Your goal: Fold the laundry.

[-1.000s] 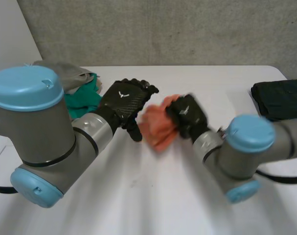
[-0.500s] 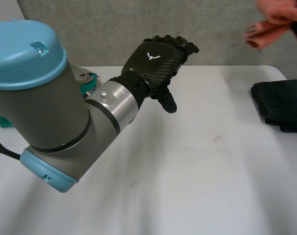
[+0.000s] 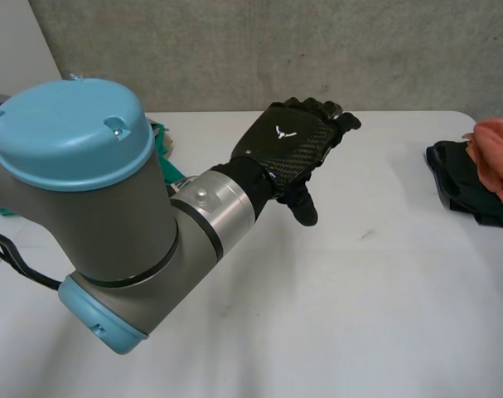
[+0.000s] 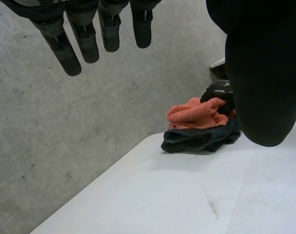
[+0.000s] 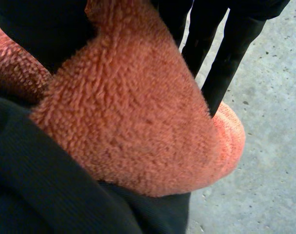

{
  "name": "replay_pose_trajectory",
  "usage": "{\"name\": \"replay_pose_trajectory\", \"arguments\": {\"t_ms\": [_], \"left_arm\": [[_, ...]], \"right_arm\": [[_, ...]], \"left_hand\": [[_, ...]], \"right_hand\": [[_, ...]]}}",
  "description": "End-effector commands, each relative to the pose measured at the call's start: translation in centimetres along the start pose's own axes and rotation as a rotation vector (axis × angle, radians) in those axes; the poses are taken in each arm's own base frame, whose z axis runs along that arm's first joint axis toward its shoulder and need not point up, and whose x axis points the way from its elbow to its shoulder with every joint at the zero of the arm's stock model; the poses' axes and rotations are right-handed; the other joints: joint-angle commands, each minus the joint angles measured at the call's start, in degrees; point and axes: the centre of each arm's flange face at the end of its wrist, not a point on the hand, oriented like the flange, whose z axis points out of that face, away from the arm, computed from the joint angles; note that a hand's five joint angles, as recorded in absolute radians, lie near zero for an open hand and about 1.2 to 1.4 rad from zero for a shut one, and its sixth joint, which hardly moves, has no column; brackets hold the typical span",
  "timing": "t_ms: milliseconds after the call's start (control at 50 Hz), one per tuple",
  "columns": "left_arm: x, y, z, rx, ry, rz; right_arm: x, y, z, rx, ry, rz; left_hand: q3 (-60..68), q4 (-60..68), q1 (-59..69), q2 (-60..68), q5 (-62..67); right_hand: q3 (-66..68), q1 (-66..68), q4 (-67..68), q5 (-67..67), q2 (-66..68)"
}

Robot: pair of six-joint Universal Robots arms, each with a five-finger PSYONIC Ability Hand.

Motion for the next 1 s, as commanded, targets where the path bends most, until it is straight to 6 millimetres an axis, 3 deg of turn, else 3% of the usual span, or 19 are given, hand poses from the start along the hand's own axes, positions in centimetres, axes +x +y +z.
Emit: {"name": "replay_pose_trajectory", "arguments": {"t_ms": [20,60,240,340,420,440,540,620,740,760,840,900,1000], "left_arm": [[0.3,0.1,-0.1,-0.004,0.006,-0.001],[0.3,0.1,-0.1,-0.004,0.006,-0.002],[0.3,0.3,-0.2,-0.012,0.006,-0.002],[0.3,0.3,-0.2,-0.013,0.006,-0.002],[0.3,0.6,-0.2,-0.019,0.007,-0.005],[0.3,0.6,-0.2,-0.019,0.007,-0.005],[0.4,1.0,-0.3,-0.032,0.010,-0.007],[0.4,1.4,-0.1,-0.041,0.011,-0.009],[0.5,1.5,-0.2,-0.046,0.012,-0.010],[0.5,1.5,-0.2,-0.044,0.012,-0.010],[0.5,1.2,-0.3,-0.035,0.012,-0.008],[0.5,1.0,-0.4,-0.030,0.013,-0.009],[0.6,0.6,-0.4,-0.021,0.015,-0.007]], "right_arm": [[0.5,-2.1,-0.1,0.016,-0.015,-0.016],[0.4,-2.6,0.0,0.021,-0.012,-0.019],[2.1,-8.2,2.4,0.155,0.043,-0.003],[2.5,-9.1,3.0,0.255,0.061,0.044],[2.2,-7.1,2.5,0.246,0.054,0.099],[1.7,-5.6,2.1,0.221,0.050,0.121],[0.2,-2.2,1.0,0.162,0.022,0.152],[-0.3,-1.3,0.8,0.145,0.007,0.098],[-0.3,-1.6,0.6,0.131,0.002,0.077],[-0.2,-1.9,0.4,0.120,0.010,0.082],[0.6,-3.1,-0.4,0.068,0.042,0.077],[1.6,-3.8,-1.5,0.006,0.075,0.057],[5.0,-6.6,-4.6,-0.183,0.154,-0.089]], "left_hand": [[-0.9,-0.6,-0.8,-0.6,-1.6],[-0.9,-0.6,-0.8,-0.6,-1.6],[-0.8,-0.4,-0.6,-0.5,-1.4],[-0.8,-0.4,-0.6,-0.5,-1.4],[-0.8,-0.4,-0.6,-0.5,-1.4],[-0.8,-0.4,-0.6,-0.5,-1.4],[-0.8,-0.4,-0.6,-0.5,-1.4],[-0.8,-0.4,-0.6,-0.5,-1.4],[-0.8,-0.4,-0.6,-0.5,-1.4],[-0.8,-0.4,-0.6,-0.5,-1.4],[-1.1,-0.8,-0.9,-0.8,-1.8],[-1.1,-0.8,-0.9,-0.8,-1.8],[-1.1,-0.8,-0.9,-0.8,-1.8]], "right_hand": [[13.2,24.0,11.2,17.6,14.7],[13.2,24.0,11.2,17.6,14.7],[13.2,24.0,11.2,17.6,14.7],[13.2,24.0,11.2,17.6,14.7],[13.2,24.0,11.2,17.6,14.7],[13.2,24.0,11.2,17.6,14.7],[13.2,24.0,11.2,17.6,14.7],[13.2,24.0,11.2,17.6,14.7],[13.2,24.0,11.2,17.6,14.7],[10.0,20.8,7.9,14.3,11.4],[-56.8,-46.0,-58.8,-52.4,-55.3],[-56.8,-46.0,-58.8,-52.4,-55.3],[-56.8,-46.0,-58.8,-52.4,-55.3]]}}
